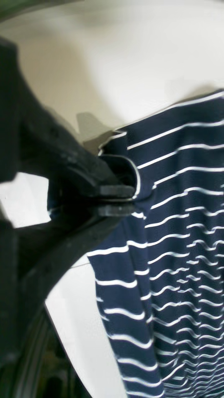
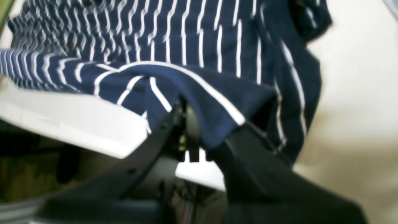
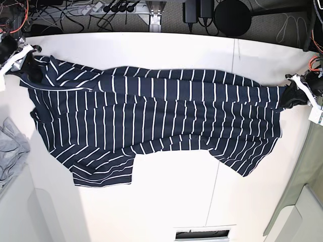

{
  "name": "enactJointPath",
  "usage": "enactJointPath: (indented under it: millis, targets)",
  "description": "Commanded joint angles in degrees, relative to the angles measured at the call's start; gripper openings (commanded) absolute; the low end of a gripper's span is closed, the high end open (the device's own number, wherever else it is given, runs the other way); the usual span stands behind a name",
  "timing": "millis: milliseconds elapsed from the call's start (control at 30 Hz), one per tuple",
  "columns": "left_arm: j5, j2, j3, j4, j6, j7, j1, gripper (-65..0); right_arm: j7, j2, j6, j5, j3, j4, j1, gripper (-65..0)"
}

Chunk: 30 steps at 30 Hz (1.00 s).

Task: Layout the t-shirt on the table in an organized manner, then fold the t-shirt properly
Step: 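Lift the shirt edge with both grippers and stretch it taut, then lower the stretched edge onto the table and release both grippers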

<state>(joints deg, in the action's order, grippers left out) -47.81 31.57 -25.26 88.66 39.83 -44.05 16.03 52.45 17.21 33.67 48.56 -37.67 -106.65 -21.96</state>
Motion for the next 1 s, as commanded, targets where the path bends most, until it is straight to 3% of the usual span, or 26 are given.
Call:
enactJointPath:
  millis: [0,133,300,333,400,500,533,800,967]
  targets:
    - [0.02,1.25,0.0,-0.44,0.17,1.68,-1.25,-65.0,-1.7,0.87,0.04,0.46,-0.44,0.66,1.51,-65.0]
    - [3.82,1.25,2.4,-6.03,0.17,3.98,-4.42,-65.0,-1.68,0.87,0.04,0.5,-0.17,6.54,6.08,-65.0]
    - [4.04,0.59,4.55,-12.83,0.17,8.2,-6.34,-65.0,-1.99,0.87,0.17,-0.96,2.6,13.07,9.05,-65.0]
    - [4.09,0.48,4.98,-13.75,0.17,9.27,-6.34,-64.2,-2.49,0.85,0.17,-1.88,3.54,14.14,9.03,-65.0]
    - [4.24,0.48,5.53,-15.43,0.17,9.81,-6.34,-55.7,-2.6,0.85,0.13,-2.75,5.35,15.98,9.03,-65.0]
    - [4.22,0.55,5.51,-17.0,0.17,9.75,-6.32,-42.3,-2.73,0.76,0.0,-2.71,6.6,17.14,8.87,-37.9]
    - [4.09,0.52,5.31,-17.05,0.17,9.44,-6.32,-39.2,-2.8,0.74,0.0,-2.69,6.49,17.03,8.9,-32.5]
    - [-8.11,0.85,-3.54,-14.56,0.17,-1.81,-6.29,-37.9,-2.27,0.9,-0.07,-2.71,-3.08,10.8,8.72,-30.7]
    - [-12.68,0.87,-5.73,-14.49,0.17,-4.22,-5.31,-37.8,-3.65,2.51,-0.96,-5.4,-8.41,12.48,8.24,-30.7]
